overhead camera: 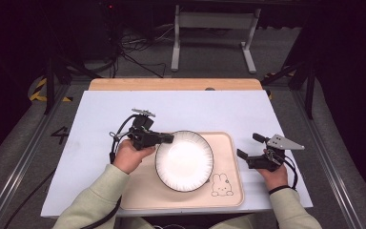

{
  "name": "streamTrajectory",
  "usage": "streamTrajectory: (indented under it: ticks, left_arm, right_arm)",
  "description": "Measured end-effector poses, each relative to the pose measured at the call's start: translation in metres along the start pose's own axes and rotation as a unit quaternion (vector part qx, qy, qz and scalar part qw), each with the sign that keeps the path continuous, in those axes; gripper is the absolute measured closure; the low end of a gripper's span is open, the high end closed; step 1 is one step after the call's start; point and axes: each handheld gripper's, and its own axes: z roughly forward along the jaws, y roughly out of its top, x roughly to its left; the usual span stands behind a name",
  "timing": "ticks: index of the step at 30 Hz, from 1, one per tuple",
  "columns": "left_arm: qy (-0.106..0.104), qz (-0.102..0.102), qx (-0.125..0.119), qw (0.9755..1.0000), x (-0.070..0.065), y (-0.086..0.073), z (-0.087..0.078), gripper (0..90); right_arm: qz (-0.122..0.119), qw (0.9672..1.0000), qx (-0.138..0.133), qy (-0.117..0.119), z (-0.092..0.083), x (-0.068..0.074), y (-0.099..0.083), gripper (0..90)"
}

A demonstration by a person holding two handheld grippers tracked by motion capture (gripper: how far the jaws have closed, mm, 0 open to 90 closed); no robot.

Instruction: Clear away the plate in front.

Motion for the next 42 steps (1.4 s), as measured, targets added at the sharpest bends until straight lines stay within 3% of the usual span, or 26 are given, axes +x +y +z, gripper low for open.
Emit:
streamTrajectory:
  ticks: [10,18,27,42]
  left_arm:
    - [-0.011,-0.012,0.01,0.9998,0.004,-0.002,0.006,80.3]
    - [-0.004,-0.015,0.015,0.9998,0.01,-0.004,0.012,80.0]
    - [-0.012,-0.024,0.016,0.9995,0.016,-0.005,0.014,80.2]
    - [0.004,-0.04,0.024,0.9989,0.029,-0.007,0.023,81.5]
  right_arm:
    - [0.002,1.0,-0.001,0.003,0.0,0.0,0.0,1.5]
    - [0.004,1.0,0.001,0.003,0.0,0.0,0.0,1.6]
    - [0.007,1.0,0.002,0.005,0.001,0.0,0.0,1.6]
    - [0.002,1.0,0.006,0.002,0.001,0.0,0.0,1.9]
